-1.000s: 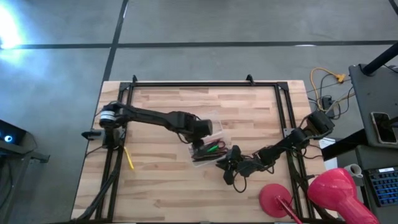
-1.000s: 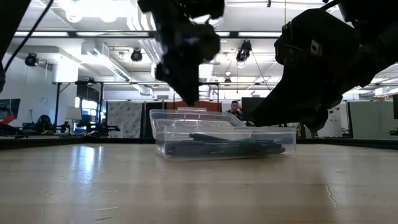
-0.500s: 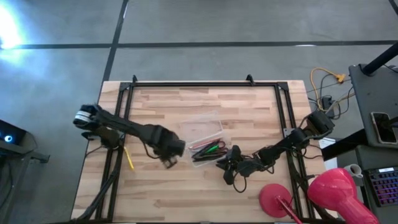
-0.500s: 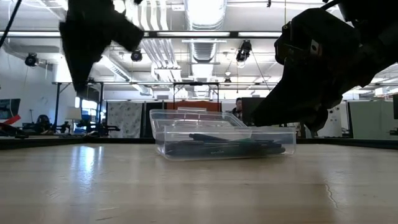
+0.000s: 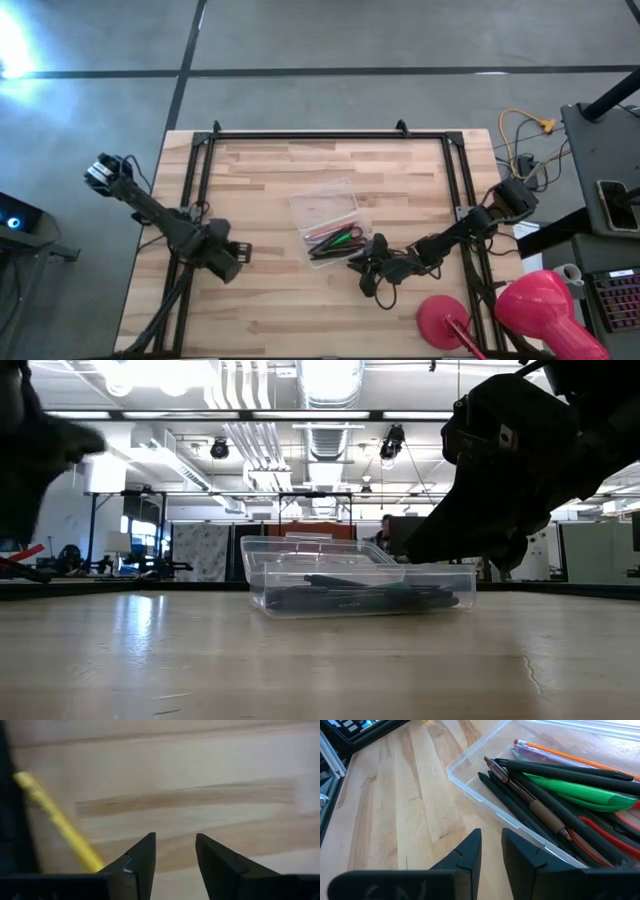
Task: Pick & place school supplies into a supply box
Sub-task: Put the yellow pen into the transparent supply box
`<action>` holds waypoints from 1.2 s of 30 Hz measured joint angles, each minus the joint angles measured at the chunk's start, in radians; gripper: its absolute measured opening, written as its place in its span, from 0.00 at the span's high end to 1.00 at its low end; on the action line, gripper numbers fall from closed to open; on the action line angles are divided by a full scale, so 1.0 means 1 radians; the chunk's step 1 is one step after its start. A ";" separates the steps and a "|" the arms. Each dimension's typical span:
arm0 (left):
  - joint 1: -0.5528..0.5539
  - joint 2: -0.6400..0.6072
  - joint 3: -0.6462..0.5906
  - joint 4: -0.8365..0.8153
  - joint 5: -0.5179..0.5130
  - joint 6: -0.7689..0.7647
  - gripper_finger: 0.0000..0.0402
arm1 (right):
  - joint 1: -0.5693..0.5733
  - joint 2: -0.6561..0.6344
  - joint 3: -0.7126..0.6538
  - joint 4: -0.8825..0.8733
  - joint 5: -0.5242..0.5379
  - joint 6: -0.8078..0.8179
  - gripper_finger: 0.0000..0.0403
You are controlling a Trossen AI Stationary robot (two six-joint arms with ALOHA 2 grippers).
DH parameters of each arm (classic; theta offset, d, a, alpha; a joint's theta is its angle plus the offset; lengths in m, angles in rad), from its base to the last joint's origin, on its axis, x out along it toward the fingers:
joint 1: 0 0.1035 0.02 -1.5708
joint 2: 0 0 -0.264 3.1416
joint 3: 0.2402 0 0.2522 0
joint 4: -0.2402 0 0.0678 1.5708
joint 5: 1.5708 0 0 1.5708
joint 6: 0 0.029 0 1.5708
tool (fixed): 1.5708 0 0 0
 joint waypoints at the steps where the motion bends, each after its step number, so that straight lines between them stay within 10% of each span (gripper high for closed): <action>1: 0.000 0.000 -0.013 -0.017 0.045 0.003 0.69 | 0.000 0.000 0.000 0.000 0.000 0.000 0.83; 9: -0.013 0.018 -0.042 -0.193 0.198 -0.078 0.69 | 0.000 0.000 0.000 -0.001 0.000 -0.001 0.83; 36: -0.030 0.145 -0.100 -0.021 0.347 -0.124 0.69 | 0.000 0.000 0.000 -0.006 0.000 -0.008 0.83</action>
